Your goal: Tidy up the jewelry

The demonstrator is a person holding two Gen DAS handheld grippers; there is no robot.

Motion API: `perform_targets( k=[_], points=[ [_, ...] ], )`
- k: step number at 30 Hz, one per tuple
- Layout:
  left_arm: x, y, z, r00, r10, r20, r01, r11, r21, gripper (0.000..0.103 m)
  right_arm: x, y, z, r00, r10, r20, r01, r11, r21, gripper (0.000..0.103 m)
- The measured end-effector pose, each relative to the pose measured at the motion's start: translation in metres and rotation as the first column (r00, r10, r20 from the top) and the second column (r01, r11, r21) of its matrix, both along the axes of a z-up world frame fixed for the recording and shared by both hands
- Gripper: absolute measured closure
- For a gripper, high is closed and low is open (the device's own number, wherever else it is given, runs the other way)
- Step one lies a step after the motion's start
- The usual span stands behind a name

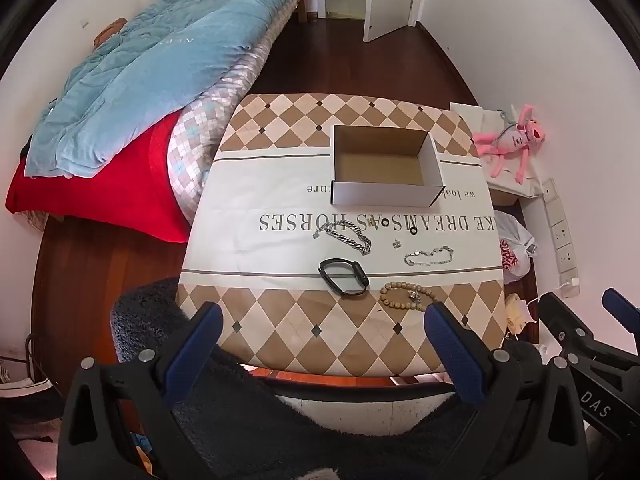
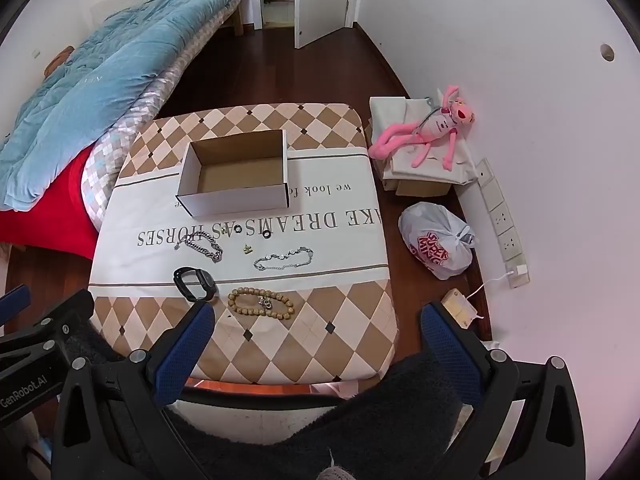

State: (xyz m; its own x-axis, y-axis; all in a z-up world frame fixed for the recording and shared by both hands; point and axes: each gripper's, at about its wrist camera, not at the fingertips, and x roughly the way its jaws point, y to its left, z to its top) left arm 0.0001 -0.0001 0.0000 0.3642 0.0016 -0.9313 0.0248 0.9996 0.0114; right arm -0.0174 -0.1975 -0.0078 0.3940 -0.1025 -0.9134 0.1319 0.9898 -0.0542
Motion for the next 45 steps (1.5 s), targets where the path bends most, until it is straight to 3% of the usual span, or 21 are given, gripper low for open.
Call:
perform_targets(
  k=[45],
  points=[
    [0.0032,0.003,0.0022,1.0,-0.006,0.006,0.006,1.0,0.002,0.0,0.004,0.0,0.0046,1.0,0.003,0.002,-0.003,1.0,-0.014,0.0]
  ],
)
